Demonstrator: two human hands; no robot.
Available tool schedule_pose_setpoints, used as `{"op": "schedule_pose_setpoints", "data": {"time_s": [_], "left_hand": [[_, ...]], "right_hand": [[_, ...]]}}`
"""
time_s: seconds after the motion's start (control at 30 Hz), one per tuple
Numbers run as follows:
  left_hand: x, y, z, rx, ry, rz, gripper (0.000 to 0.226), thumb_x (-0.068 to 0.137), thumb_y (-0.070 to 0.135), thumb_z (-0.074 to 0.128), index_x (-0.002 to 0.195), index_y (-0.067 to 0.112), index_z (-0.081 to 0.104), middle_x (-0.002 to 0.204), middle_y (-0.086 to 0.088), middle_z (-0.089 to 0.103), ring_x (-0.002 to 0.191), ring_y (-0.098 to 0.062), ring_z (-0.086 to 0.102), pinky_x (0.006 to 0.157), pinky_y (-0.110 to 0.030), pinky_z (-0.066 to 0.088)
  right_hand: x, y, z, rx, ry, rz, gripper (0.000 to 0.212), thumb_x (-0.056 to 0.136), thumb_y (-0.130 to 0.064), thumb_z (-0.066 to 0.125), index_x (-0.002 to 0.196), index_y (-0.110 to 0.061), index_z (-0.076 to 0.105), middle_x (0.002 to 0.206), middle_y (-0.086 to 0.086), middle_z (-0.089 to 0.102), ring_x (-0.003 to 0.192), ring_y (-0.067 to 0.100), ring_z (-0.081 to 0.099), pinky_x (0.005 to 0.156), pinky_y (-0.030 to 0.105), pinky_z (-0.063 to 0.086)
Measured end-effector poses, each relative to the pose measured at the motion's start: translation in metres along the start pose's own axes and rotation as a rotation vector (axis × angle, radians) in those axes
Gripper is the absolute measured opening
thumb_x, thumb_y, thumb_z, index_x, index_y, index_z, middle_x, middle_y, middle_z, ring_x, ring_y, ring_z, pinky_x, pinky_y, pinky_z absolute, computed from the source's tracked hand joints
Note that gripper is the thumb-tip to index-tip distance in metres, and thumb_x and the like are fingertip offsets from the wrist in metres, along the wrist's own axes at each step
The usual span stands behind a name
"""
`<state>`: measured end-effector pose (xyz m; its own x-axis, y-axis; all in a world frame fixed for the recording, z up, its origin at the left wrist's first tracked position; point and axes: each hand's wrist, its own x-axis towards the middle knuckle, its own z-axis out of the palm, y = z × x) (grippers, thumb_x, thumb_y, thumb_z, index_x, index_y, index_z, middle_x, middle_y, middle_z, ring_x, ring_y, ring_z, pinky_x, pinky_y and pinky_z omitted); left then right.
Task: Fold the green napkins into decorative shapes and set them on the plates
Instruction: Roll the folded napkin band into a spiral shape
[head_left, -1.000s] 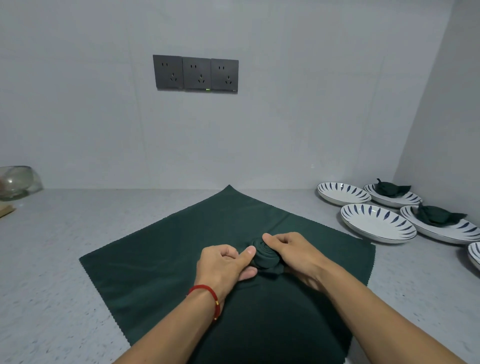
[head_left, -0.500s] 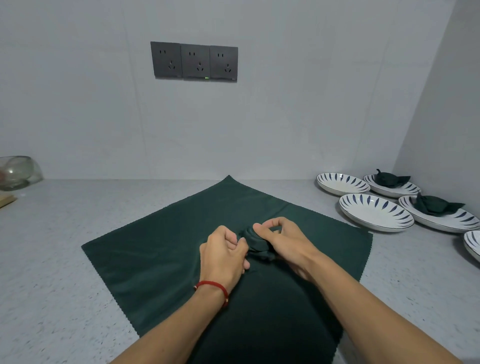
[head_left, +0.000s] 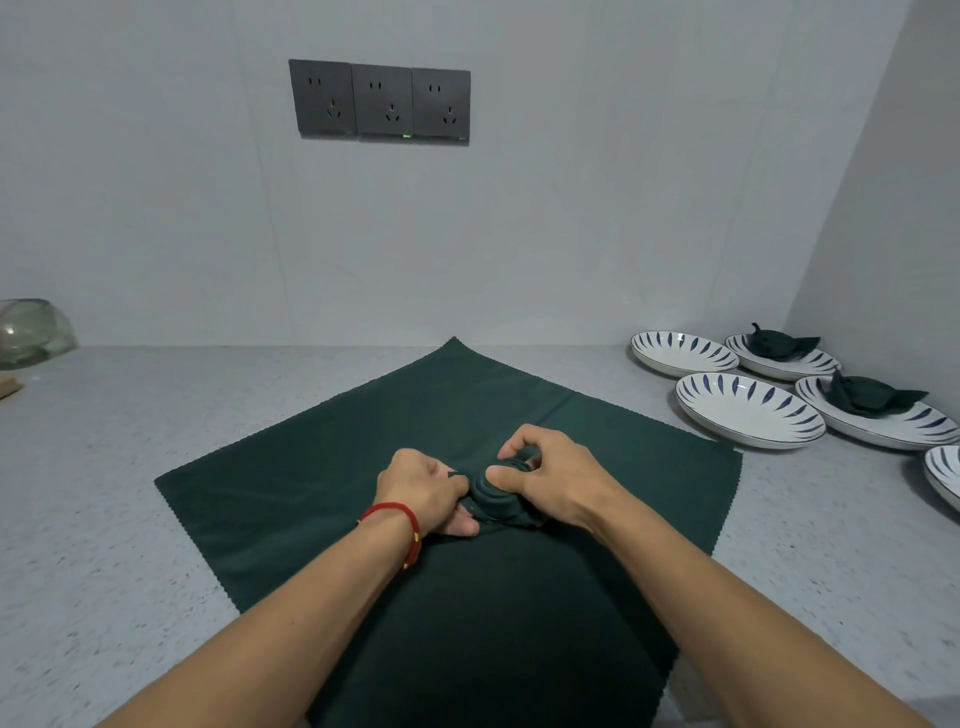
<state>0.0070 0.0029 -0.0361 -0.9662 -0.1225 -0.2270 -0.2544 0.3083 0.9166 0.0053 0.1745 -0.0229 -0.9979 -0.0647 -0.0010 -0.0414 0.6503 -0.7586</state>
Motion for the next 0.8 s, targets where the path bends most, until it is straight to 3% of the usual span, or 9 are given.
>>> {"op": "schedule_pose_setpoints", "data": {"time_s": [0.13, 0.23, 0.33, 0.47, 0.53, 0.67, 0.73, 0.8], "left_hand": [[0.001, 0.007, -0.001, 0.131, 0.086, 0.122, 0.024, 0.088, 0.007, 0.055, 0.069, 0.0, 0.068, 0.057, -0.015, 0.07, 0.054, -0.024, 0.072, 0.072, -0.029, 0.061], [-0.001, 0.012, -0.003, 0.175, 0.149, 0.237, 0.027, 0.095, 0.012, 0.055, 0.076, -0.004, 0.065, 0.054, -0.01, 0.069, 0.045, -0.024, 0.067, 0.055, -0.022, 0.053], [-0.002, 0.014, -0.005, 0.199, 0.116, 0.269, 0.03, 0.099, 0.022, 0.057, 0.081, -0.001, 0.063, 0.059, -0.01, 0.071, 0.047, -0.027, 0.068, 0.06, -0.025, 0.055], [0.0, 0.01, -0.004, 0.116, -0.039, 0.096, 0.034, 0.088, 0.039, 0.068, 0.078, 0.007, 0.063, 0.066, -0.012, 0.074, 0.059, -0.03, 0.073, 0.075, -0.038, 0.063], [0.003, 0.011, -0.002, 0.086, -0.089, 0.026, 0.031, 0.082, 0.036, 0.077, 0.079, 0.007, 0.064, 0.065, -0.011, 0.073, 0.062, -0.033, 0.074, 0.077, -0.043, 0.063], [0.007, 0.014, -0.002, 0.073, -0.105, -0.015, 0.031, 0.077, 0.028, 0.084, 0.081, 0.005, 0.064, 0.068, -0.012, 0.072, 0.056, -0.031, 0.07, 0.074, -0.045, 0.063], [0.007, 0.015, -0.002, 0.05, -0.117, -0.04, 0.031, 0.078, 0.023, 0.085, 0.087, 0.003, 0.063, 0.08, -0.017, 0.072, 0.054, -0.03, 0.069, 0.073, -0.046, 0.063], [0.009, 0.015, -0.002, 0.035, -0.126, -0.056, 0.034, 0.079, 0.021, 0.084, 0.095, -0.001, 0.064, 0.087, -0.02, 0.069, 0.051, -0.027, 0.067, 0.071, -0.044, 0.063]], "right_hand": [[0.001, 0.003, 0.004, -0.02, -0.016, -0.018, 0.023, 0.087, -0.038, 0.076, 0.098, -0.026, 0.06, 0.079, -0.001, 0.064, 0.046, 0.011, 0.057, 0.049, 0.023, 0.046], [0.001, 0.004, 0.005, -0.029, -0.018, -0.014, 0.023, 0.087, -0.037, 0.077, 0.1, -0.027, 0.06, 0.081, 0.0, 0.066, 0.047, 0.011, 0.059, 0.049, 0.023, 0.046], [0.002, 0.004, 0.004, 0.009, -0.019, 0.001, 0.026, 0.085, -0.038, 0.079, 0.101, -0.028, 0.062, 0.085, -0.001, 0.064, 0.044, 0.011, 0.058, 0.047, 0.022, 0.046], [-0.001, 0.008, 0.001, 0.141, -0.033, 0.015, 0.023, 0.087, -0.04, 0.076, 0.103, -0.027, 0.066, 0.083, 0.001, 0.063, 0.049, 0.014, 0.059, 0.047, 0.023, 0.047], [-0.004, 0.011, -0.003, 0.243, -0.029, 0.028, 0.017, 0.095, -0.036, 0.066, 0.102, -0.021, 0.067, 0.081, 0.003, 0.067, 0.054, 0.015, 0.06, 0.053, 0.027, 0.052], [-0.008, 0.019, -0.015, 0.428, 0.025, 0.203, 0.031, 0.101, -0.034, 0.056, 0.092, -0.004, 0.056, 0.088, 0.009, 0.063, 0.066, 0.021, 0.065, 0.072, 0.039, 0.063], [-0.011, 0.02, -0.022, 0.436, 0.03, 0.311, 0.04, 0.099, -0.036, 0.061, 0.1, 0.003, 0.057, 0.089, 0.012, 0.067, 0.063, 0.024, 0.069, 0.069, 0.038, 0.063], [-0.015, 0.016, -0.024, 0.368, -0.012, 0.377, 0.051, 0.094, -0.042, 0.066, 0.114, 0.003, 0.055, 0.081, 0.016, 0.073, 0.055, 0.024, 0.068, 0.056, 0.031, 0.058]]}}
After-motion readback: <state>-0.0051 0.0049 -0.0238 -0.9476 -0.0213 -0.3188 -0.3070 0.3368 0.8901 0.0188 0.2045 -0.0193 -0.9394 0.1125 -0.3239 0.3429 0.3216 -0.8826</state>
